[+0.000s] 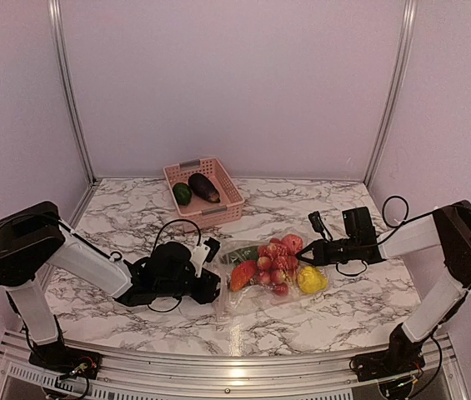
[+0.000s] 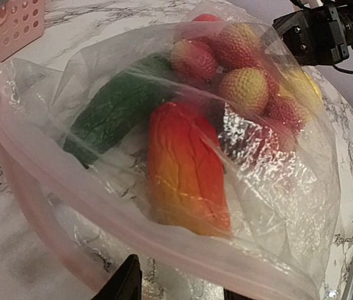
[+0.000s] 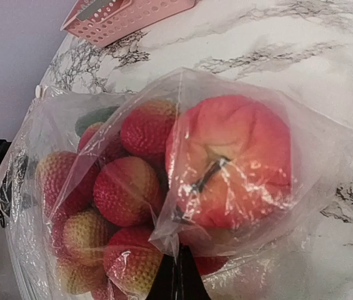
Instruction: Open the zip-top bag and remove the fake food
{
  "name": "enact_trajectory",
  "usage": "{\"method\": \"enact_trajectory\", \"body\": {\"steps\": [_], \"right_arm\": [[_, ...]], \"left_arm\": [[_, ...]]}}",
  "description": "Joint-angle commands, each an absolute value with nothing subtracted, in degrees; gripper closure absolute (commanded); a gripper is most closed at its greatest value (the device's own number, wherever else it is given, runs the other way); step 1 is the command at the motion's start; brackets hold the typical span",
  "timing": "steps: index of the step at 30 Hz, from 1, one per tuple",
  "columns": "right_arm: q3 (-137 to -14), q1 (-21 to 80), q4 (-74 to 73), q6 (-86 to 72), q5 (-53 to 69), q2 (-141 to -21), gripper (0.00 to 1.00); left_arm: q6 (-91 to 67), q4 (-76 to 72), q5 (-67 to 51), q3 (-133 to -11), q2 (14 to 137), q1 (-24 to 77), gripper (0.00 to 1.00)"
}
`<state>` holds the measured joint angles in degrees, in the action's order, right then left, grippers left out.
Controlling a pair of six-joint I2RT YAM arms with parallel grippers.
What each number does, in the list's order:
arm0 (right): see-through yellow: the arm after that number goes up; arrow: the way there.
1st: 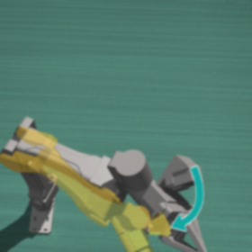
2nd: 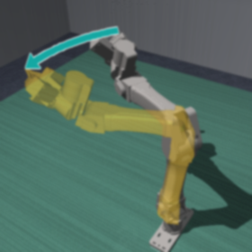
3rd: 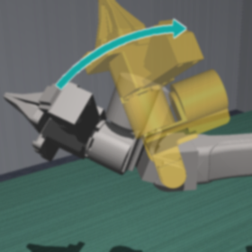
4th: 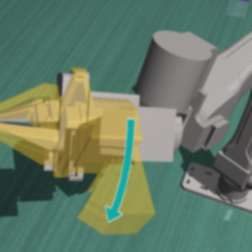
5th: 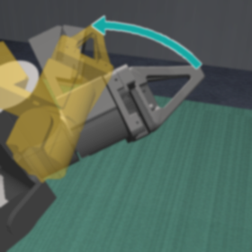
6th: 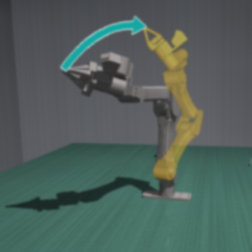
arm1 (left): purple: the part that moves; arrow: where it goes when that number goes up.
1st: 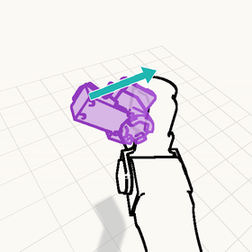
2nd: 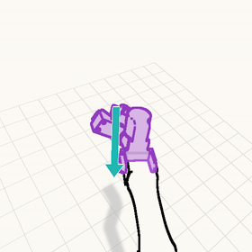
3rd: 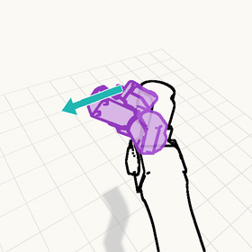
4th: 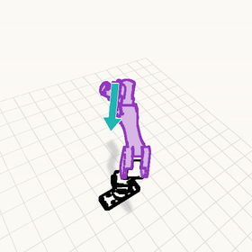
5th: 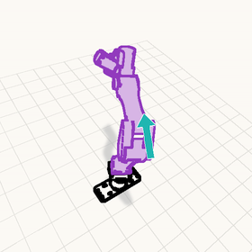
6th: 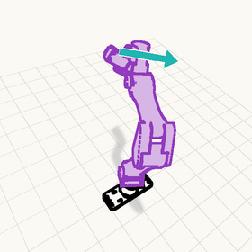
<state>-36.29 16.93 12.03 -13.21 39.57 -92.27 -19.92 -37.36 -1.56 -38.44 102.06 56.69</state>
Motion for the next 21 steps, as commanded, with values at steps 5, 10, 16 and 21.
{"method": "enact_trajectory", "body": {"steps": [5, 10, 16, 21], "right_arm": [[-37.9, 18.1, 11.7, -12.2, 41.1, -93.7, 1.00], [-37.8, 18.4, 11.9, -12.3, 41.3, -94.0, 1.00], [-38.3, 18.4, 11.4, -12.2, 40.5, -93.9, 1.00], [-38.3, 18.4, 10.9, -11.9, 39.3, -93.7, 1.00]], "left_arm": [[-17.7, -39.0, -2.6, -46.4, 109.4, 58.2, 0.40], [-16.5, -35.5, -1.8, -51.5, 113.9, 58.2, 0.37], [-14.8, -32.9, -0.9, -53.1, 114.9, 58.1, 0.52], [-15.0, -32.1, 1.4, -48.1, 109.4, 58.0, 0.66]]}}
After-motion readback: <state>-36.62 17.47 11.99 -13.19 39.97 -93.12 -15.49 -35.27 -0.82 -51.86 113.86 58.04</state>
